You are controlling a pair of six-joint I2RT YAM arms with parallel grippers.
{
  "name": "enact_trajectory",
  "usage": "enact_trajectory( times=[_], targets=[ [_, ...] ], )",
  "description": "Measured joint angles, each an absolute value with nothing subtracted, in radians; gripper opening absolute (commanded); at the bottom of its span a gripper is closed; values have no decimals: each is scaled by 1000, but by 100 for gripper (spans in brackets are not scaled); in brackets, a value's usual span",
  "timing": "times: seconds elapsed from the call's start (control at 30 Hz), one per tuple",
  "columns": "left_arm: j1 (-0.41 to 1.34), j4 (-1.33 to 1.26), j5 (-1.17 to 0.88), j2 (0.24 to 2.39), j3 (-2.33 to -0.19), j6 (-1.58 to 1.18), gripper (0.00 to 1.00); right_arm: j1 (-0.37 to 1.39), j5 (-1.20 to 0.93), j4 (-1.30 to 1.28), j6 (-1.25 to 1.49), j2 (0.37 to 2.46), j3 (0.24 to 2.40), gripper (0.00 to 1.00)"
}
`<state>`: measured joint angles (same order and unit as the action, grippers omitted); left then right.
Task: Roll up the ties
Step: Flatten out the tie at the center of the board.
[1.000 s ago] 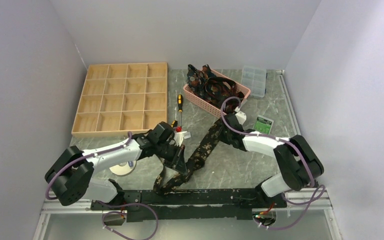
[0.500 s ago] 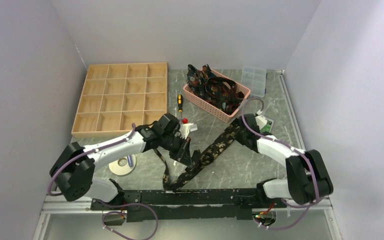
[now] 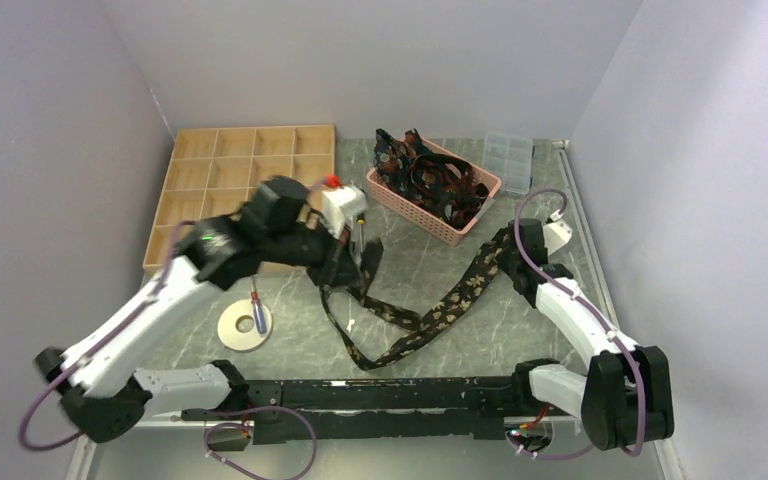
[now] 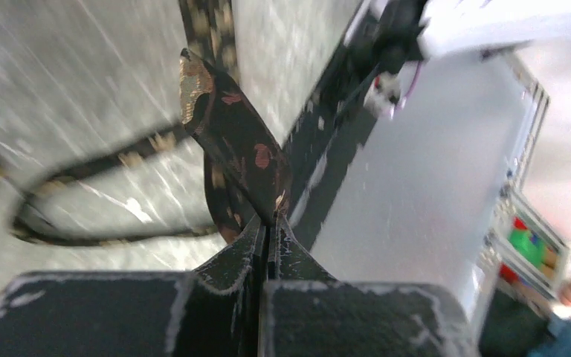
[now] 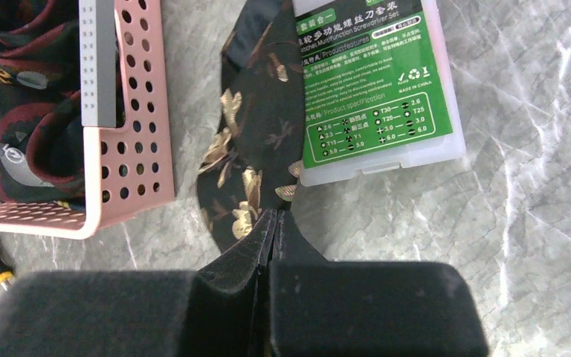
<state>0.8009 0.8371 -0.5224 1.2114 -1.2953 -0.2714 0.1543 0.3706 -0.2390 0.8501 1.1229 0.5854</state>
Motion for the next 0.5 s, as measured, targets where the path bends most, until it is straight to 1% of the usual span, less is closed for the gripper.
enact_trajectory(
  times=[0.13,0.2,0.27,0.37,0.43,0.5],
  targets=[
    [796,926,-445,1100,-1565,-239,3,146,366,-236,829,1108,582,0],
    [796,920,-448,1063,-1606,-230,3,145,358,-231,819,1107,574,0],
    [796,892,-482,1028,-1551,-230,3,145,348,-224,807,1103,559,0],
    [796,785,-576,1066,-1357,-239,3,145,324,-218,784,1098,542,0],
    [796,688,-655,1176,-1214,-258,3,145,307,-210,769,1097,537,0],
    [799,580,-724,1355,-1109,-274,3,145,290,-198,756,1097,531,0]
  ],
)
